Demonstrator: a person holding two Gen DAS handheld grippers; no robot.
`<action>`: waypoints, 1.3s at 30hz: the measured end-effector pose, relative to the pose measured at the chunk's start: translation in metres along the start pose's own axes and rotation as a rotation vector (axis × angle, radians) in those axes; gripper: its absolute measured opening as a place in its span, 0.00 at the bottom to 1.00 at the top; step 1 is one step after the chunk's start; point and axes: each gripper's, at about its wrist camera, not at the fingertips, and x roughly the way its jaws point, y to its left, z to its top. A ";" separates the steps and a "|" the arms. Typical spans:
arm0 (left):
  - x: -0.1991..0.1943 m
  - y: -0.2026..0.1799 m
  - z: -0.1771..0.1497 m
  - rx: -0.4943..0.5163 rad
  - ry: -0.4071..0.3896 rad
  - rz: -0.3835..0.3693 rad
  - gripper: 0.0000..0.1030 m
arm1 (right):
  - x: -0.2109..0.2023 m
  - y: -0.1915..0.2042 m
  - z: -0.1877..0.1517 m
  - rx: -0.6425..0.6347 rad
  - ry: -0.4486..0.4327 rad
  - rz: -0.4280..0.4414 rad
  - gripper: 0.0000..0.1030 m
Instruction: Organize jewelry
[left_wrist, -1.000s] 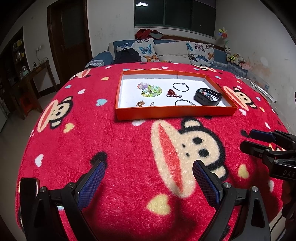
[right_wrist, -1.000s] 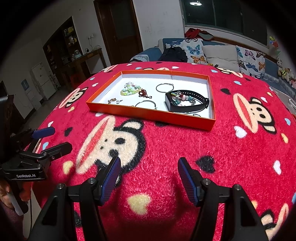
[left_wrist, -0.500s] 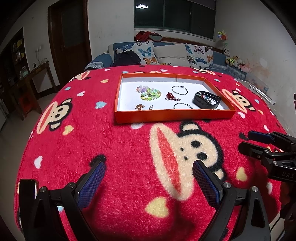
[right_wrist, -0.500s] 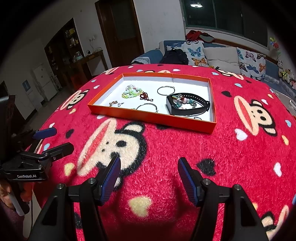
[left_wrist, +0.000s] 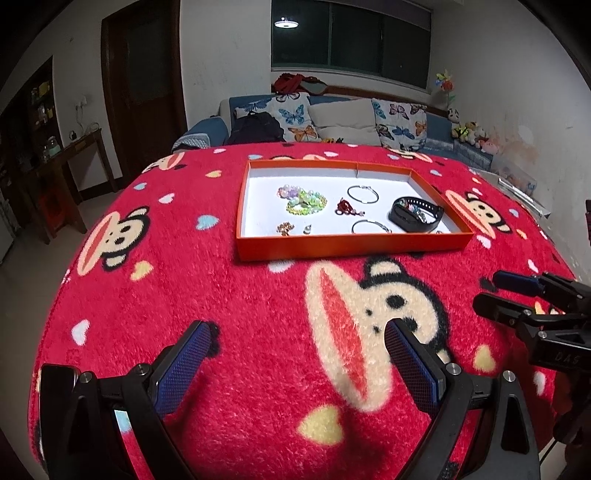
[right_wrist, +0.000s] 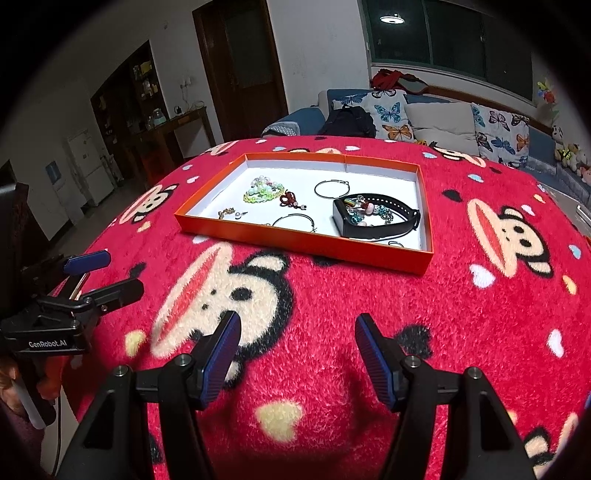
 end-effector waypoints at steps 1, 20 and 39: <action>0.000 0.001 0.000 -0.004 -0.006 0.001 0.99 | 0.000 0.000 0.000 0.001 -0.001 0.000 0.68; -0.002 0.005 0.000 -0.027 -0.016 0.001 0.99 | 0.000 -0.002 -0.001 0.007 -0.004 -0.003 0.68; -0.002 0.005 -0.001 -0.021 -0.016 0.003 0.99 | 0.000 -0.001 -0.002 0.006 -0.002 0.000 0.68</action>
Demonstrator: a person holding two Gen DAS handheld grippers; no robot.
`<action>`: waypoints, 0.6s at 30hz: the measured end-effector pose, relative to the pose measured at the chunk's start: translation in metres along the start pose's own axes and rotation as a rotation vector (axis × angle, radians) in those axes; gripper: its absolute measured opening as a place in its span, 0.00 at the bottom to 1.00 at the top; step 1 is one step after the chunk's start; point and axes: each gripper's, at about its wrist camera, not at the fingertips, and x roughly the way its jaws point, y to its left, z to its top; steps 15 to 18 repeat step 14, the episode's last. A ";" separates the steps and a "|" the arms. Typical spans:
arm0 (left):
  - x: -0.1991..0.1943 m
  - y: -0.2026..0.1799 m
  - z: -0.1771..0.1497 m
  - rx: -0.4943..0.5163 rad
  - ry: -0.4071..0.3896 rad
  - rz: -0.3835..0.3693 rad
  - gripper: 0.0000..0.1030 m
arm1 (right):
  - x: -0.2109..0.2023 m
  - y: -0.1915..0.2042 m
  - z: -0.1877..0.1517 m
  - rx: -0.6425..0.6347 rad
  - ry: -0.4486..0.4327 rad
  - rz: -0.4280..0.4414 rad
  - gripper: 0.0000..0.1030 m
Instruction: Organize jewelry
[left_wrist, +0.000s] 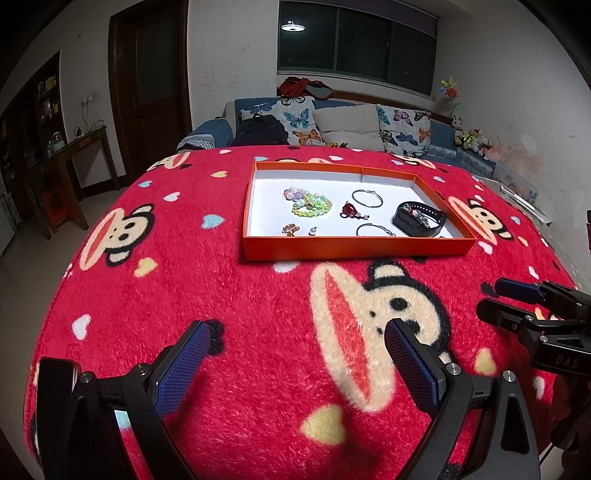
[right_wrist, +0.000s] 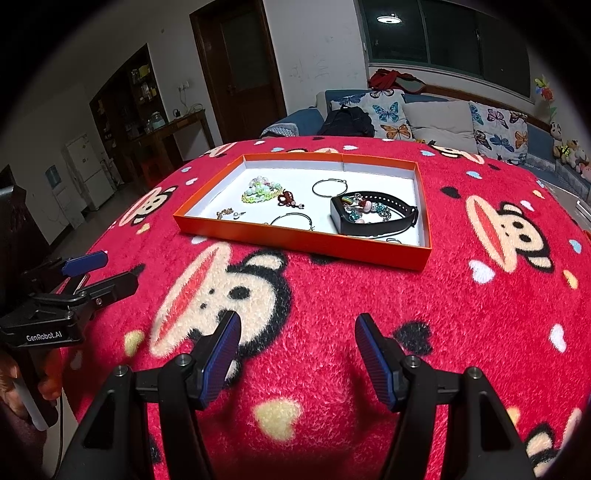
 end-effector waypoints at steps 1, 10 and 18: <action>0.000 0.000 0.000 0.000 0.001 0.000 0.99 | 0.000 0.000 0.000 -0.001 0.001 -0.002 0.68; 0.000 -0.003 -0.004 0.003 -0.007 0.005 0.99 | 0.000 0.000 -0.001 0.000 0.002 0.000 0.68; 0.001 -0.006 -0.008 0.004 -0.001 0.000 0.99 | 0.000 0.001 -0.001 0.001 0.002 0.000 0.68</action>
